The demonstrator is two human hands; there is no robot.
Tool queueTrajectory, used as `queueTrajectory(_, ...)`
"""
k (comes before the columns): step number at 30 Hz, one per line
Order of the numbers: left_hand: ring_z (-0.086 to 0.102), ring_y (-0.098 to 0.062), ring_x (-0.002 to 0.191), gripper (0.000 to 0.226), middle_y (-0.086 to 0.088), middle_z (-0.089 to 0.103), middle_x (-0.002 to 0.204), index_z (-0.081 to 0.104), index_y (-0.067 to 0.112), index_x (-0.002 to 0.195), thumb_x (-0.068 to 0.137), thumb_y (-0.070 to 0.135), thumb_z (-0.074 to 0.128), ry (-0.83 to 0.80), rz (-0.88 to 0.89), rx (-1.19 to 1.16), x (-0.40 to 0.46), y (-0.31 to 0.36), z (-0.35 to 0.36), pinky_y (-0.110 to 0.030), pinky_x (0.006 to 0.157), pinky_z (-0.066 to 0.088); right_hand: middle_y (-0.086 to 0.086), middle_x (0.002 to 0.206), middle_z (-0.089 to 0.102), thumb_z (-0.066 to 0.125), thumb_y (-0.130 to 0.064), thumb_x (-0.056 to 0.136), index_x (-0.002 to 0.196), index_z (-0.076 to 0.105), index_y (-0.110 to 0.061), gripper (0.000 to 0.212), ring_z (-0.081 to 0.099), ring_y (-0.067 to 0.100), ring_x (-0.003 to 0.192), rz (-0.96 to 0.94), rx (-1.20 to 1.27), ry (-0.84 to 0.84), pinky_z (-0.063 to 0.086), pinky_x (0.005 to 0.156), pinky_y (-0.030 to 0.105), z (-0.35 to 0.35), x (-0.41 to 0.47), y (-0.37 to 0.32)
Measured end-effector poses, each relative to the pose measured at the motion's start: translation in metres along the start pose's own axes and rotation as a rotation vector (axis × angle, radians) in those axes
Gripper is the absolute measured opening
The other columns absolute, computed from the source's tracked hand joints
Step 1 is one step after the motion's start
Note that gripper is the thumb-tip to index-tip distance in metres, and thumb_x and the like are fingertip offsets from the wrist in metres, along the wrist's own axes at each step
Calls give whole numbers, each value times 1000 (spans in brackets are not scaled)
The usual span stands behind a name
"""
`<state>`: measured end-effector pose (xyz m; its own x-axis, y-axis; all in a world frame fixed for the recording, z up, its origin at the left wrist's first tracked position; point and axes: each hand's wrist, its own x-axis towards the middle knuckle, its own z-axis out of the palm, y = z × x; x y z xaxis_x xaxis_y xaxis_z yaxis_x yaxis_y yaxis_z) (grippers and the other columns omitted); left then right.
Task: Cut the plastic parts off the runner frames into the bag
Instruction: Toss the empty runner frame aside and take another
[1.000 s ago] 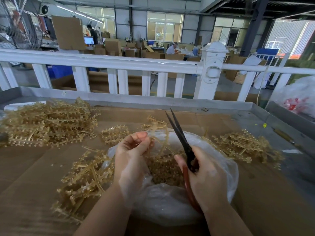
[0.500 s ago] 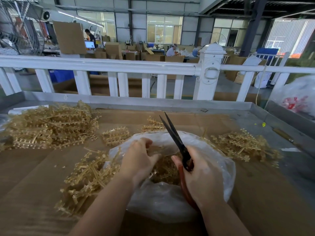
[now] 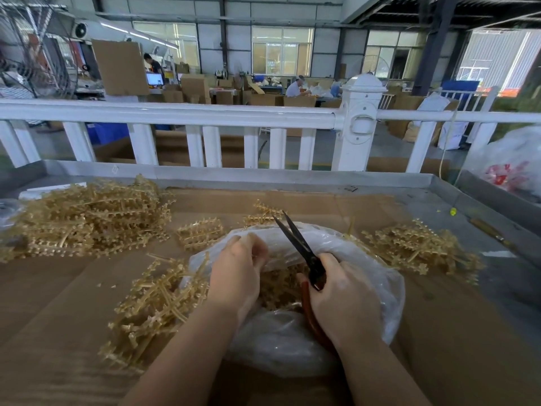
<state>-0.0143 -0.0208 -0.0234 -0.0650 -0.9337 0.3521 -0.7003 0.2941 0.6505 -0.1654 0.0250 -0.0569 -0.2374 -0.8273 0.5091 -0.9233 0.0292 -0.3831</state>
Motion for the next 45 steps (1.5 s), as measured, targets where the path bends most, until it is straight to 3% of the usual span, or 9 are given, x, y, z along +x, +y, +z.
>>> queueTrajectory(11, 63, -9, 67, 19, 5, 68, 78, 64, 22, 81, 90, 5, 60, 143, -77, -356, 15, 18, -59, -19, 60, 50, -4, 88, 63, 53, -55, 87, 105, 61, -23, 38, 58, 18, 89, -10, 73, 14, 49, 76, 35, -7, -2, -2)
queueTrajectory(20, 57, 5, 70, 15, 16, 63, 75, 72, 22, 85, 86, 7, 67, -268, -70, 323, 24, -35, -82, -6, 58, 43, -5, 95, 62, 49, -58, 87, 114, 57, -27, 42, 57, 17, 94, 6, 40, -40, 48, 80, 33, -6, -1, -1)
queueTrajectory(23, 58, -2, 63, 20, 13, 67, 75, 75, 23, 84, 86, 6, 64, -312, -155, 315, 26, -44, -79, -13, 56, 47, -6, 95, 62, 49, -59, 86, 113, 56, -28, 41, 56, 17, 94, 11, 39, -45, 47, 80, 32, -5, -2, -1)
queueTrajectory(25, 58, -12, 56, 19, 2, 71, 72, 75, 19, 78, 87, 9, 62, -312, -253, 248, 30, -43, -80, -21, 48, 47, -5, 96, 62, 50, -58, 86, 114, 56, -29, 41, 56, 17, 95, 13, 42, -43, 48, 81, 33, -5, -2, -1)
queueTrajectory(31, 63, -18, 68, 23, -1, 67, 70, 67, 16, 72, 89, 30, 63, -7, -208, 403, 38, -34, -73, -34, 66, 57, -4, 93, 62, 53, -56, 85, 114, 58, -27, 41, 57, 18, 92, 11, 51, -29, 48, 78, 33, -4, -2, -1)
queueTrajectory(35, 65, -20, 80, 17, -2, 72, 87, 74, 15, 93, 92, 13, 57, -54, -154, 458, 47, -29, -61, -37, 79, 56, -4, 95, 63, 53, -56, 86, 116, 58, -27, 42, 56, 18, 93, 6, 52, -33, 49, 78, 33, -2, -2, 0)
queueTrajectory(39, 63, -22, 95, 42, -8, 65, 117, 56, 19, 129, 94, 1, 43, -287, -174, 550, 56, -41, -48, -40, 90, 52, -7, 94, 61, 51, -58, 86, 113, 56, -29, 40, 55, 16, 92, 1, 40, -47, 47, 75, 30, -2, -1, 0)
queueTrajectory(42, 55, -26, 116, 44, -9, 53, 137, 42, 23, 143, 99, 18, 40, -465, -218, 660, 60, -50, -42, -43, 101, 44, -7, 92, 61, 52, -57, 86, 112, 57, -28, 39, 55, 16, 90, -11, 43, -32, 44, 73, 28, -2, -1, 0)
queueTrajectory(45, 53, -24, 117, 40, -4, 56, 134, 46, 27, 137, 100, 19, 35, -412, -238, 703, 60, -56, -38, -42, 102, 39, -7, 94, 61, 51, -58, 86, 113, 56, -29, 40, 55, 16, 92, -13, 44, -44, 46, 76, 29, -3, -1, 0)
